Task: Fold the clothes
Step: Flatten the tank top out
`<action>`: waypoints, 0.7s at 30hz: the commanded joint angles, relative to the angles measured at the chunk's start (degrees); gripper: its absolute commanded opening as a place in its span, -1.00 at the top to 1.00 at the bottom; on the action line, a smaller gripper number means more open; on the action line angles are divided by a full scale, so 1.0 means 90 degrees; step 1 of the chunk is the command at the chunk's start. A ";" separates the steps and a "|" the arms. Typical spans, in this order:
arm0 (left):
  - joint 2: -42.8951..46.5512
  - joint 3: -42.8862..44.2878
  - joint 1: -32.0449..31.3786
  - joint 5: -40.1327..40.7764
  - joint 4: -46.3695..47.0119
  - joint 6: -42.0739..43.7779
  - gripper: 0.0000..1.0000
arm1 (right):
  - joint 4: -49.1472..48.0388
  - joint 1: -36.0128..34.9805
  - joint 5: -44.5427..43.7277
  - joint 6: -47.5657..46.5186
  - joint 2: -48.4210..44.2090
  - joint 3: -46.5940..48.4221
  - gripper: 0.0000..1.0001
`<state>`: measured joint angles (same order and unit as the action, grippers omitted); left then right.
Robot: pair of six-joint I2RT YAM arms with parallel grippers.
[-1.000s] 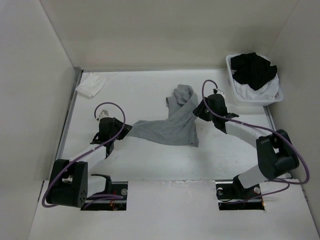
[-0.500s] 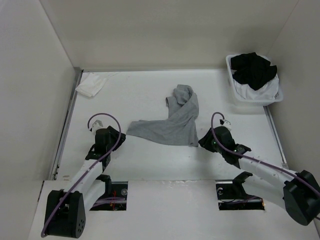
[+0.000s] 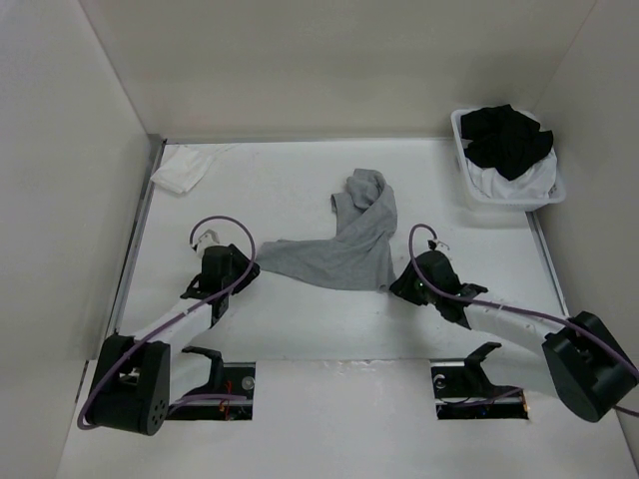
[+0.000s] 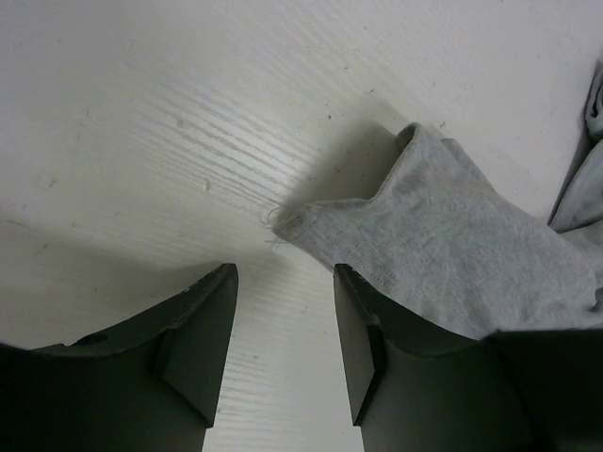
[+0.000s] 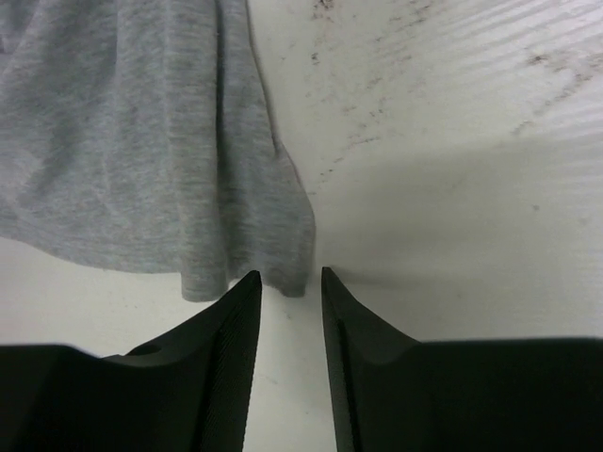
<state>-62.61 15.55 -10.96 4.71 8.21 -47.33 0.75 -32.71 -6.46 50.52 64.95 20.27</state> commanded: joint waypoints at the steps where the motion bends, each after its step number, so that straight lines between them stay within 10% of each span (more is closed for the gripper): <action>1: -0.0211 0.0137 -0.0037 0.0092 -0.0091 0.0200 0.12 | -0.0406 -0.0042 0.0278 -0.0096 0.0332 0.0169 0.34; 7: -0.0485 0.0371 -0.0037 0.0209 -0.0462 0.0386 0.17 | -0.0358 0.0143 0.0045 -0.0106 0.0109 0.0160 0.91; 21: -0.0826 0.0752 -0.0447 0.0336 -0.0970 0.0649 0.30 | -0.0162 0.1071 0.0190 -0.0555 -0.0976 0.0003 0.96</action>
<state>-68.60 21.10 -14.17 7.38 4.43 -43.22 0.86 -23.62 -5.69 47.16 56.03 20.56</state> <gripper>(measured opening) 0.344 0.026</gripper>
